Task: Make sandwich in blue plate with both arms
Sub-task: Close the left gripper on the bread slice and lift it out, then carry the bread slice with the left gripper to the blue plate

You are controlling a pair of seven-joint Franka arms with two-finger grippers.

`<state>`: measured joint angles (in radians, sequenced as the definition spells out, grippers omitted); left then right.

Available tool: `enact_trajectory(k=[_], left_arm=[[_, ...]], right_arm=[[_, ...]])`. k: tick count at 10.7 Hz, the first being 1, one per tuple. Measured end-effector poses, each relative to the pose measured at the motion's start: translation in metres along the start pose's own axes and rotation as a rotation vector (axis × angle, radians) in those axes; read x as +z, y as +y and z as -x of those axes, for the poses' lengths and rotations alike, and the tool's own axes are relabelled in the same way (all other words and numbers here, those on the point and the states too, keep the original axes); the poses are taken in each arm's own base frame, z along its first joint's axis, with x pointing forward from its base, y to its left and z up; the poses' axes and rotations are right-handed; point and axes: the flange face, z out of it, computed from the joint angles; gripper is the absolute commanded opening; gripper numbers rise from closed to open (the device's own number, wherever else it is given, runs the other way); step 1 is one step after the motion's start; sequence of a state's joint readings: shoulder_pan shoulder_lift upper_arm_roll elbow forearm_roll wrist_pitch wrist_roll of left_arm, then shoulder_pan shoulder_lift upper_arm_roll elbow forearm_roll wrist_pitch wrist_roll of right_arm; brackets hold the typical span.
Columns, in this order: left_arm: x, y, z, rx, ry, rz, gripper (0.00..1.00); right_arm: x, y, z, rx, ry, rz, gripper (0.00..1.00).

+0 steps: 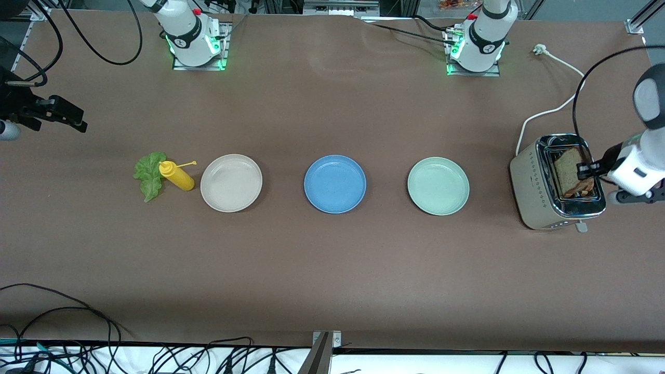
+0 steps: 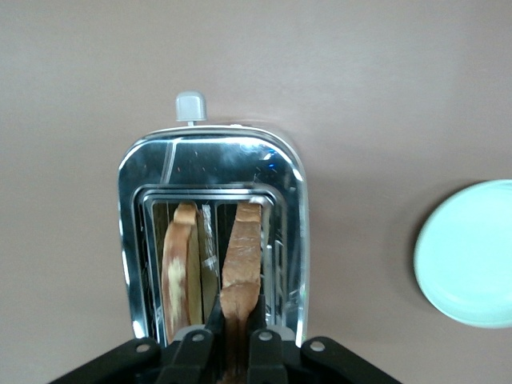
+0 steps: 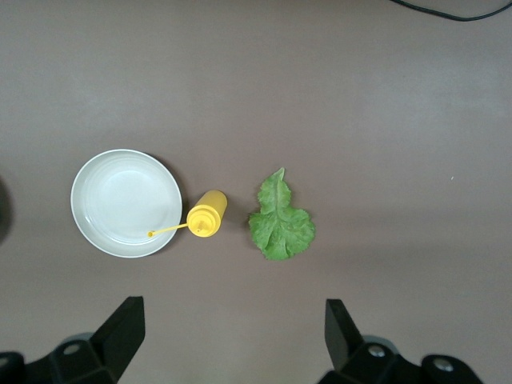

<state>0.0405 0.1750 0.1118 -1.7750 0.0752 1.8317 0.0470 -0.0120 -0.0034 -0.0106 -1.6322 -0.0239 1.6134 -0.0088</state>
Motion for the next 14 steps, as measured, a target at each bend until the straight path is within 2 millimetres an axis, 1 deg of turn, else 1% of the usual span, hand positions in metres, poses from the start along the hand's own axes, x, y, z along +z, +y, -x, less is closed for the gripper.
enact_trajectory(k=[2,3,4,5,6,7,9,11,14], left_arm=[[-0.052,0.022,0.022,0.057,0.062,0.005,0.00],[-0.069,0.040,0.031,0.094,0.083,0.004,0.00],[-0.078,0.067,0.036,0.143,0.094,0.002,0.00],[-0.082,0.099,0.039,0.200,0.101,-0.001,0.00],[-0.084,0.129,0.043,0.253,0.105,-0.003,0.00],[-0.085,0.156,0.048,0.294,0.107,-0.005,0.00],[-0.082,0.198,0.057,0.309,0.097,-0.005,0.00],[-0.066,0.250,0.067,0.299,0.065,-0.001,0.00],[-0.030,0.327,0.086,0.393,-0.003,0.011,0.00]], right_arm=[[0.000,0.000,0.000,0.000,0.000,0.000,1.00],[0.000,0.000,0.000,0.000,0.000,0.000,1.00],[0.000,0.000,0.000,-0.001,0.000,0.000,1.00],[0.000,-0.001,0.000,-0.001,0.000,0.000,1.00],[0.000,-0.001,0.000,-0.001,0.000,0.000,1.00],[0.000,-0.001,0.000,-0.001,0.000,0.000,1.00],[0.000,0.000,0.000,-0.001,0.001,0.000,1.00],[0.000,0.000,-0.002,0.000,0.007,0.000,1.00],[0.004,0.000,-0.007,-0.001,0.019,0.000,1.00]])
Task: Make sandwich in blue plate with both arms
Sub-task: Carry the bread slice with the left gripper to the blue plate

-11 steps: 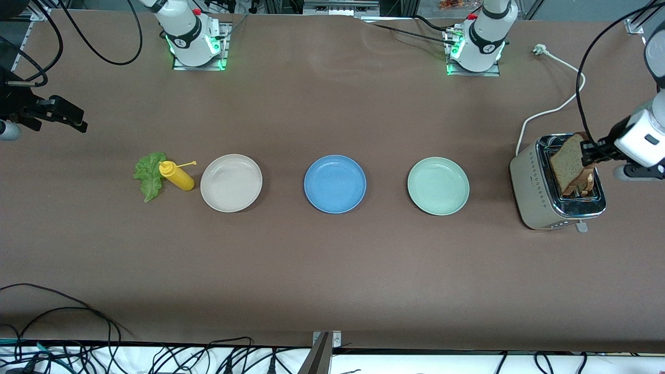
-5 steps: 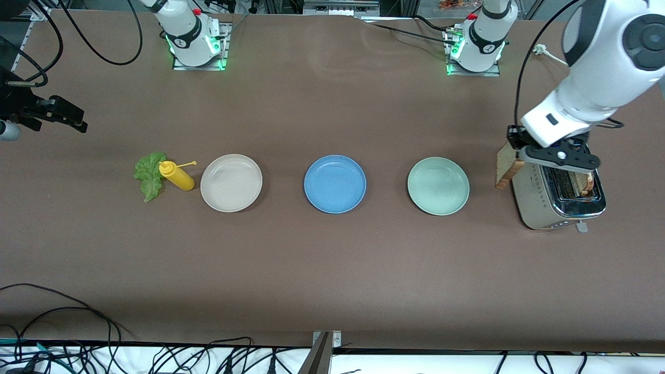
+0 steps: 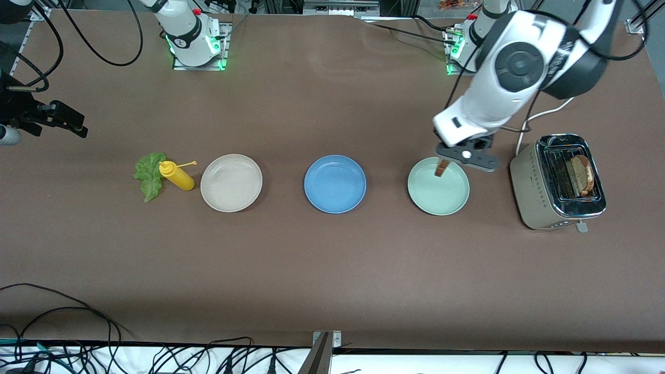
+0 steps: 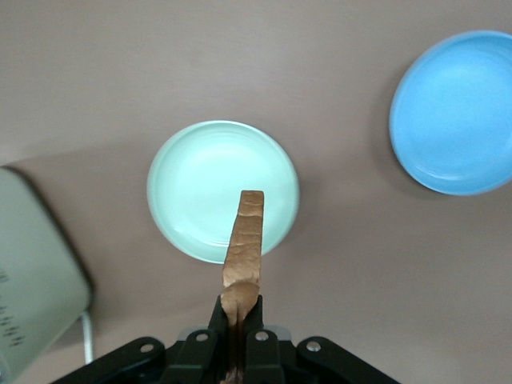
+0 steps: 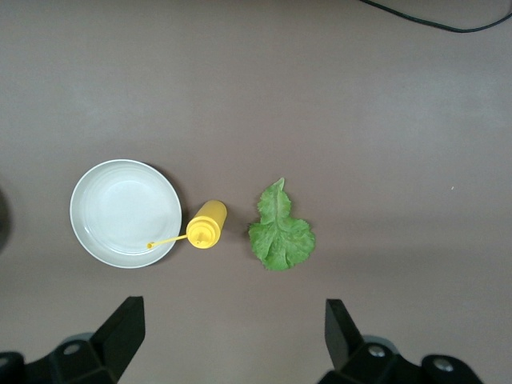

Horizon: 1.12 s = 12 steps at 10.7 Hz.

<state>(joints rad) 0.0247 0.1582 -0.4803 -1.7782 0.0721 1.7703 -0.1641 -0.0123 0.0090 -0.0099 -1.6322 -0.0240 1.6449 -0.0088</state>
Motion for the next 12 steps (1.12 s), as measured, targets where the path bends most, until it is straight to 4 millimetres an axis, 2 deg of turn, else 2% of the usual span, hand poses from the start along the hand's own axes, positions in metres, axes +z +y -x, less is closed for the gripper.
enact_trajectory(k=[2,6,10,12], left_arm=[[0.015,0.044,-0.006,0.002,-0.043,0.096,0.00],[0.043,0.099,-0.040,-0.043,-0.100,0.230,0.00],[0.089,0.136,-0.088,-0.140,-0.002,0.437,0.00],[0.108,0.150,-0.101,-0.177,0.018,0.535,0.00]], right_arm=[[0.001,0.000,-0.001,0.000,0.002,0.000,1.00],[0.001,0.000,-0.002,0.000,0.003,0.000,1.00],[0.003,0.001,-0.006,0.002,0.025,0.000,1.00],[0.006,0.002,-0.011,0.002,0.038,0.001,1.00]])
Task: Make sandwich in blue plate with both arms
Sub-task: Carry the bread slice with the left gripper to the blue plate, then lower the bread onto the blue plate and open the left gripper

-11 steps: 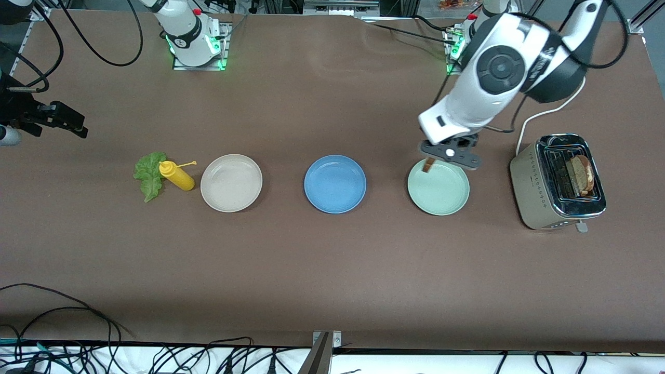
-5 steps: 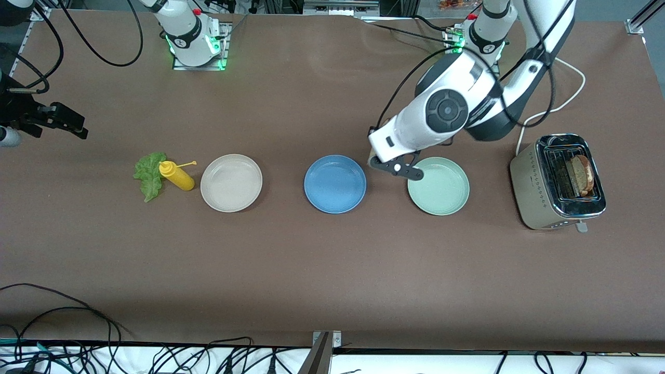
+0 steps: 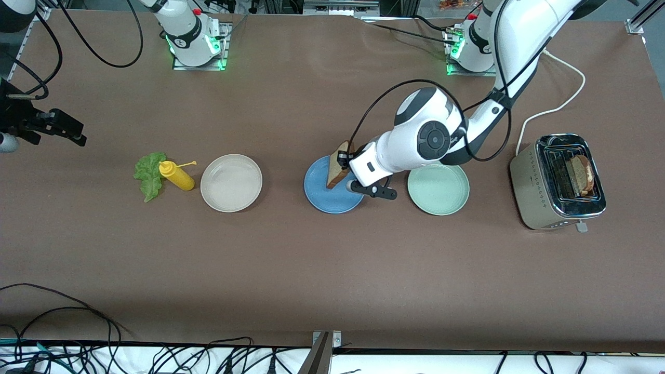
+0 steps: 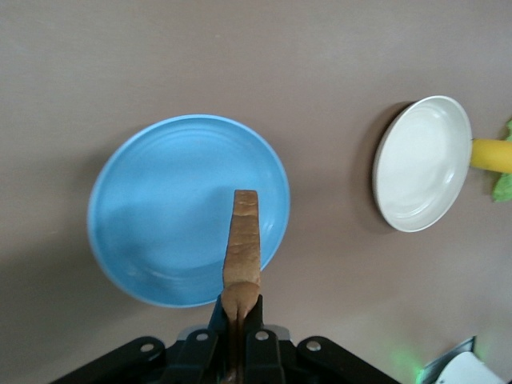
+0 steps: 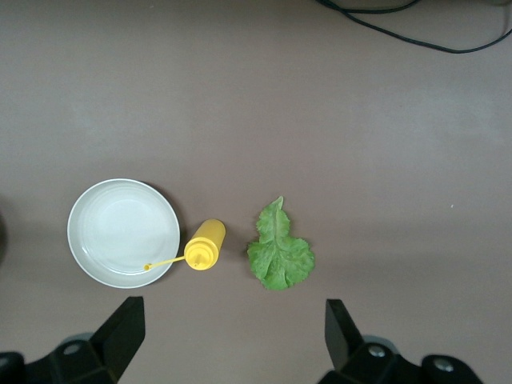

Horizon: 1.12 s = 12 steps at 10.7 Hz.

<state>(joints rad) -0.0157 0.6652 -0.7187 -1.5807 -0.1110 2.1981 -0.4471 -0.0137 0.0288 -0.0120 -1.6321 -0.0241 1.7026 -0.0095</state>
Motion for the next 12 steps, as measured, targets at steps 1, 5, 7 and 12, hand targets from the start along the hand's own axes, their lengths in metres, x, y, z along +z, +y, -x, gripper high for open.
enact_trajectory(k=[1,5,7,12], left_arm=[[0.008,0.001,-0.002,-0.006,0.002,0.023,0.00],[0.036,-0.011,-0.016,-0.019,-0.019,0.155,0.00],[0.042,-0.023,-0.023,-0.009,-0.036,0.210,0.00],[0.048,-0.049,-0.037,-0.002,-0.040,0.241,0.00]], right_arm=[[0.004,0.000,-0.002,-0.001,-0.006,0.000,1.00],[0.029,-0.007,-0.013,-0.014,-0.035,-0.001,1.00],[0.035,-0.017,-0.015,-0.032,-0.046,-0.002,1.00],[0.049,-0.018,-0.010,-0.034,-0.123,-0.002,1.00]])
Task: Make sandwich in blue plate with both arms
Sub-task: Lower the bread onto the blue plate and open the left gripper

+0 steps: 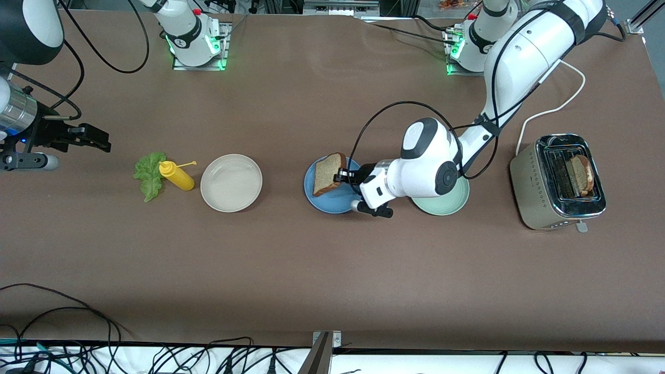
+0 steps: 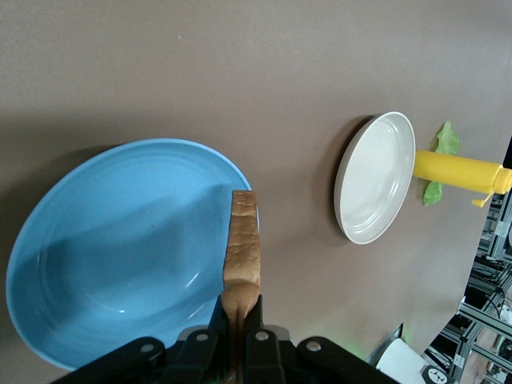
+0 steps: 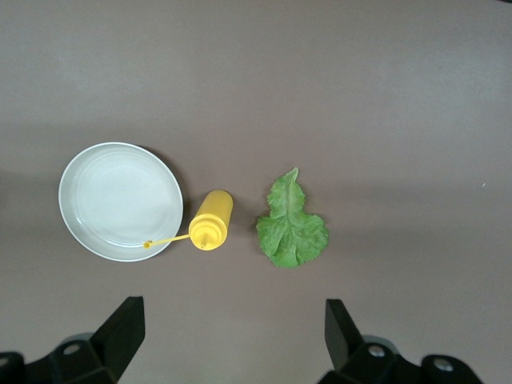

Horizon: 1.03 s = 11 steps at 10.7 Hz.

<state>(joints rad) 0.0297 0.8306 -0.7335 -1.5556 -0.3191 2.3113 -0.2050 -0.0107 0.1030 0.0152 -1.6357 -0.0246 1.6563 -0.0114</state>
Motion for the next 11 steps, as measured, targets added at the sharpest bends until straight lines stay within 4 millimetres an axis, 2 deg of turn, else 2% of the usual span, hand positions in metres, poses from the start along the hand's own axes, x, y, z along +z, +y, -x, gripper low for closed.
enact_trajectory(k=[3,6,11], left_arm=[[0.006,-0.014,-0.013,-0.024,0.046,0.022,0.00],[0.008,-0.029,-0.020,-0.037,0.067,0.027,0.00],[0.015,-0.032,-0.016,-0.022,0.026,0.022,0.01]], right_arm=[[0.012,0.003,-0.005,0.004,-0.024,-0.001,1.00],[0.014,0.002,-0.006,0.004,-0.029,-0.001,1.00],[0.014,0.002,-0.005,0.004,-0.028,-0.001,1.00]])
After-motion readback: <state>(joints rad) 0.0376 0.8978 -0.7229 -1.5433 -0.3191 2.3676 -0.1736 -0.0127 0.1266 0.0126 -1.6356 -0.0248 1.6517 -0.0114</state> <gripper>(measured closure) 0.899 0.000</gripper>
